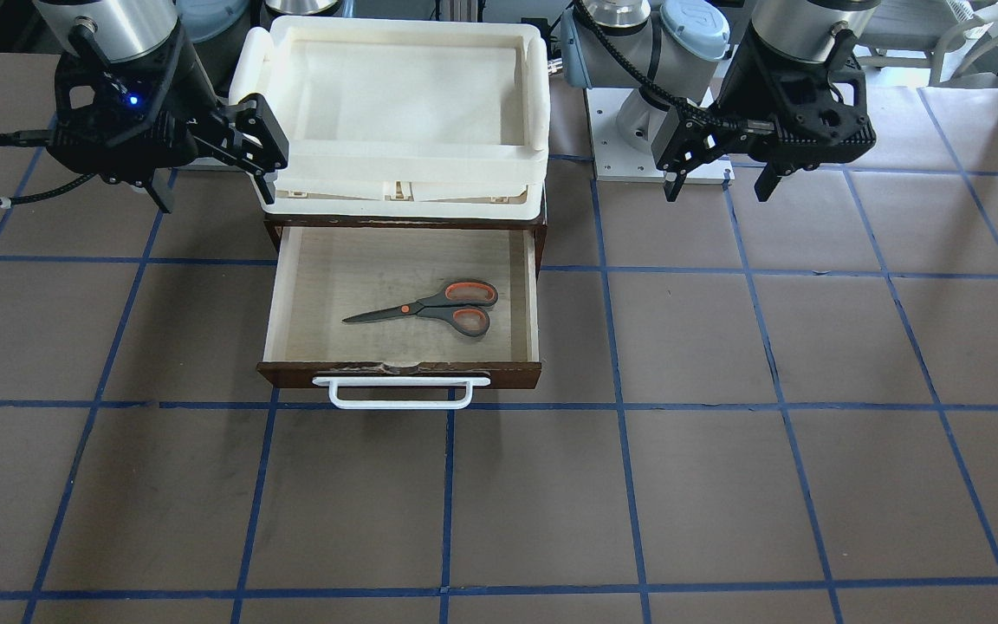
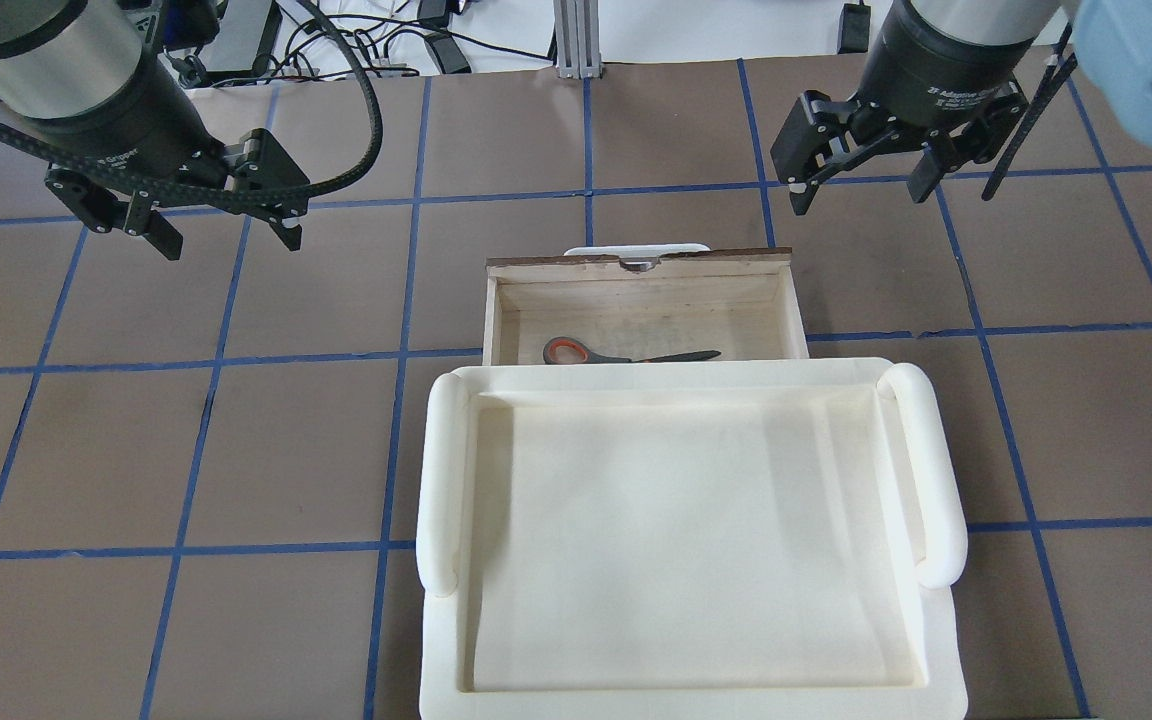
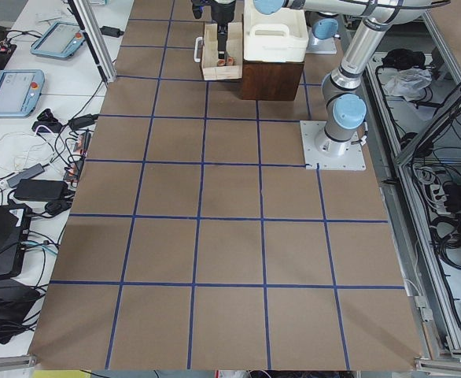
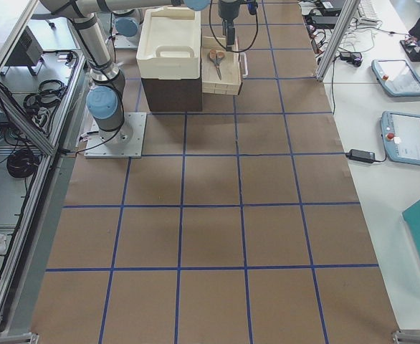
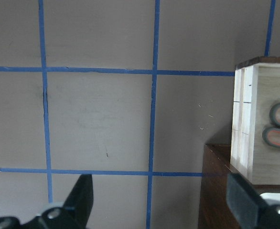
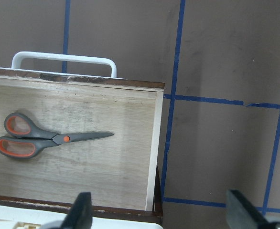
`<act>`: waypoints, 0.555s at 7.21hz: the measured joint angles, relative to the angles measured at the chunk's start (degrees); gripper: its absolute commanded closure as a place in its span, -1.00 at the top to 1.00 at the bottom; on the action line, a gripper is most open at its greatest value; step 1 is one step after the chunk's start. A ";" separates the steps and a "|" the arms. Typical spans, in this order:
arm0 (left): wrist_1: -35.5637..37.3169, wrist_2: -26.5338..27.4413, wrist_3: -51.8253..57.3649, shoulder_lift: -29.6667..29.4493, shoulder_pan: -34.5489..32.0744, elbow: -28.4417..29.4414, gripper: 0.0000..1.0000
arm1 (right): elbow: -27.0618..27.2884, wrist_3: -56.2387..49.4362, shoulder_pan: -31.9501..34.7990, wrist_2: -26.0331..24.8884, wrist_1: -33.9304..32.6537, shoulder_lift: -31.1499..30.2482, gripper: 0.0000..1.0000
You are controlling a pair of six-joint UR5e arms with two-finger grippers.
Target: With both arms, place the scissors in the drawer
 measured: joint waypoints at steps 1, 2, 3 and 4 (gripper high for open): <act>0.19 -0.13 0.77 -0.21 0.37 -0.11 1.00 | -0.01 0.02 0.00 0.02 0.00 0.00 1.00; 0.28 -0.17 1.02 -0.30 0.64 -0.17 1.00 | 0.02 0.05 0.00 0.04 0.02 -0.03 1.00; 0.31 -0.19 1.02 -0.29 0.76 -0.31 1.00 | 0.04 0.06 0.00 0.02 0.06 -0.06 1.00; 0.32 -0.20 1.12 -0.22 0.81 -0.49 1.00 | 0.05 0.05 0.00 0.02 0.08 -0.07 1.00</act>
